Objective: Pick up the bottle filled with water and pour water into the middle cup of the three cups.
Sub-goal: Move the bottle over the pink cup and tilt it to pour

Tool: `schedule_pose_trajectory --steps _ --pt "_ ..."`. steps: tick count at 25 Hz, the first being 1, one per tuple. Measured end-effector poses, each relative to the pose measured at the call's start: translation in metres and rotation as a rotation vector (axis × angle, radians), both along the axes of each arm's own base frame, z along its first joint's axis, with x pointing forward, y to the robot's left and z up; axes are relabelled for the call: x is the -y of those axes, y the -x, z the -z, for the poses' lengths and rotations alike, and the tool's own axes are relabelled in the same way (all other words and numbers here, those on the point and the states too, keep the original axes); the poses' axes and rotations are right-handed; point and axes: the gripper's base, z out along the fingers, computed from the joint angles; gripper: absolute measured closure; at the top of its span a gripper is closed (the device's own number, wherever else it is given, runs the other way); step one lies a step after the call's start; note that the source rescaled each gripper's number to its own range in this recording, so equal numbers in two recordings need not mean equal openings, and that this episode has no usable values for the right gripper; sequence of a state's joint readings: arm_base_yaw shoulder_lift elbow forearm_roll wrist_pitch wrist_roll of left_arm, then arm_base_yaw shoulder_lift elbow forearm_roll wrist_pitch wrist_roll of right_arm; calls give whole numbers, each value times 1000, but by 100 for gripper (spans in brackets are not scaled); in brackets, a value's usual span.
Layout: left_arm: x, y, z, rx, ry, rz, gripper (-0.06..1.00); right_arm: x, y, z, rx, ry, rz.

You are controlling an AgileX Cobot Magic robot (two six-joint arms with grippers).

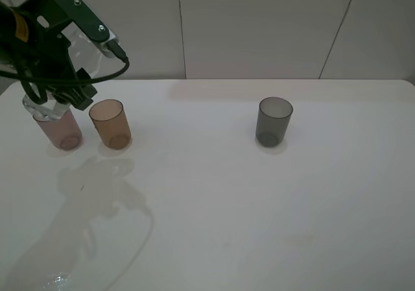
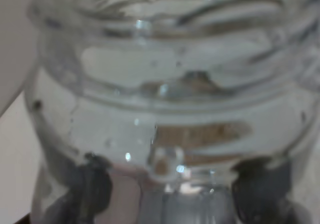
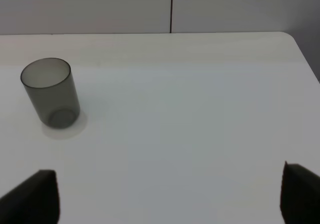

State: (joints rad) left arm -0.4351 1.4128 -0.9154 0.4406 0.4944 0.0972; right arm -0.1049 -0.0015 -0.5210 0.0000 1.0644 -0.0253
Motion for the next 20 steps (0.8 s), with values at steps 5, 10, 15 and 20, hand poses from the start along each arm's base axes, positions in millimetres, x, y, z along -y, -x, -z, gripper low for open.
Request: schedule_pose_trajectory --steps 5,10,15,20 --pt "-7 8 -4 -41 -37 -35 92 0 0 0 0 0 0" --pt "-22 3 -6 -15 -101 -55 92 0 0 0 0 0 0" --pt "-37 -6 -10 42 -142 -38 92 0 0 0 0 0 0" --pt "-43 -14 -15 128 -168 35 92 0 0 0 0 0 0"
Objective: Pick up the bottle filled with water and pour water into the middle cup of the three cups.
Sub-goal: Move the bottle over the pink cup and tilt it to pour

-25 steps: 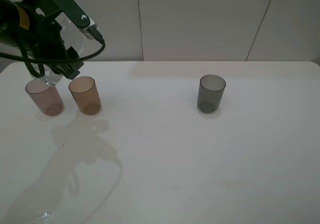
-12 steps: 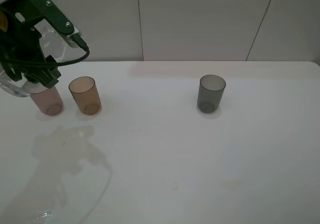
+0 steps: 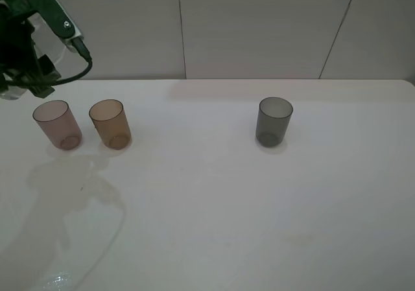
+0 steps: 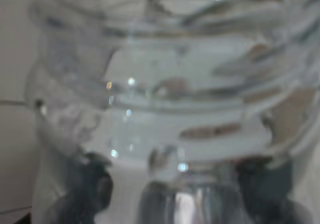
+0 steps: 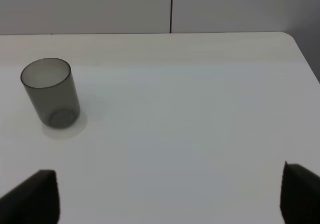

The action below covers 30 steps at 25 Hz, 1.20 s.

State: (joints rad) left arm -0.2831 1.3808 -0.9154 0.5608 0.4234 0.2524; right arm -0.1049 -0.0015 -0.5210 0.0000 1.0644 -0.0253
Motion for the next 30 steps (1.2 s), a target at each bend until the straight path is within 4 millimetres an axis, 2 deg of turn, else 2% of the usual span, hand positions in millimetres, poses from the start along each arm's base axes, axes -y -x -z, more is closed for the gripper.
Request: schedule_pose_trajectory --steps 3,10,18,30 --pt "-3 -6 2 24 -18 30 92 0 0 0 0 0 0" --pt "-5 -23 22 13 -34 66 92 0 0 0 0 0 0" --pt "-7 -27 19 70 -115 156 92 0 0 0 0 0 0" --pt "-18 -35 12 171 -124 199 92 0 0 0 0 0 0"
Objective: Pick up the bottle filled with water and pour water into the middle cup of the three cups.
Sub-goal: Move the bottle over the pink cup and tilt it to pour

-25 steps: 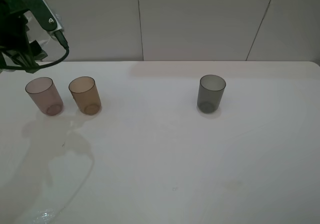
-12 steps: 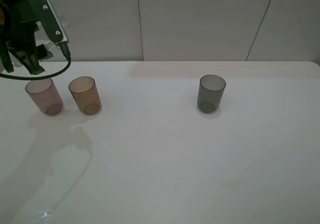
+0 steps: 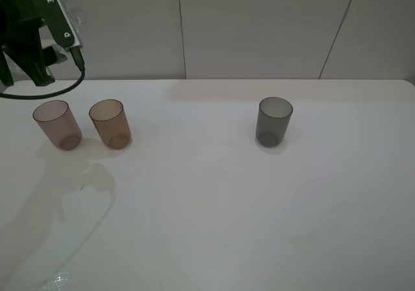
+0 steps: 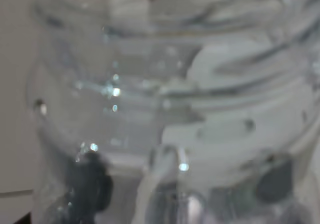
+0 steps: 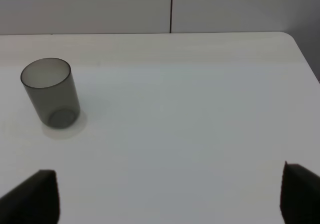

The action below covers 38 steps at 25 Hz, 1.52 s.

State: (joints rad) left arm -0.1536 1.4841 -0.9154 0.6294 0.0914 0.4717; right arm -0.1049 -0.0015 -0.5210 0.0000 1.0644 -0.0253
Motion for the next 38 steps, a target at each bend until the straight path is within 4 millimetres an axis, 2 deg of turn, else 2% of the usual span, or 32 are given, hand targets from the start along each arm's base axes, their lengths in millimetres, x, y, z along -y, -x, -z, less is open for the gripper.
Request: schedule_pose_trajectory --steps 10,18,23,30,35,38 --pt "0 -9 21 -39 -117 80 92 0 0 0 0 0 0" --pt "1 -7 24 -36 -194 140 92 0 0 0 0 0 0" --pt "2 -8 23 -30 -112 100 92 0 0 0 0 0 0" --pt "2 -6 20 -38 89 -24 92 0 0 0 0 0 0" --pt "-1 14 17 -36 161 -65 92 0 0 0 0 0 0" --pt "-11 30 15 -28 165 -91 92 0 0 0 0 0 0"
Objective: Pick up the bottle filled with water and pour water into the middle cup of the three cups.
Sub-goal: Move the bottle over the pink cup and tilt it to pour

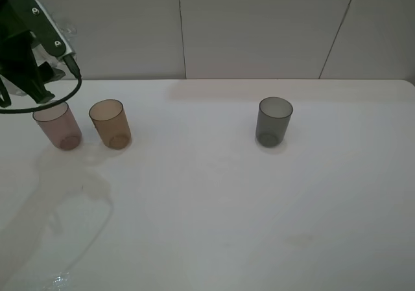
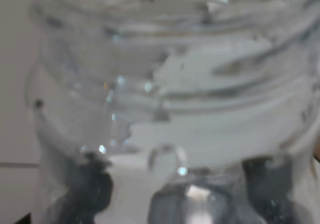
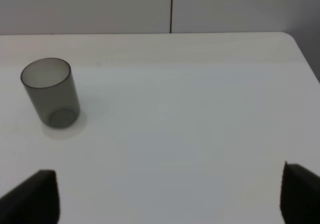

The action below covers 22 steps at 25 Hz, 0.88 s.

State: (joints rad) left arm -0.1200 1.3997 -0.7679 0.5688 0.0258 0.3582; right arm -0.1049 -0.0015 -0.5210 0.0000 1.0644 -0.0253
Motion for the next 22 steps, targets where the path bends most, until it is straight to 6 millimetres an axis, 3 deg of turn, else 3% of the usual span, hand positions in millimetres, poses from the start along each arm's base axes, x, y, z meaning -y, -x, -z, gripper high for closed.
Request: schedule_pose_trajectory --steps 8,22 --pt "-35 25 11 -48 -49 -104 92 0 0 0 0 0 0" --pt "-42 31 18 -123 -143 -104 92 0 0 0 0 0 0"
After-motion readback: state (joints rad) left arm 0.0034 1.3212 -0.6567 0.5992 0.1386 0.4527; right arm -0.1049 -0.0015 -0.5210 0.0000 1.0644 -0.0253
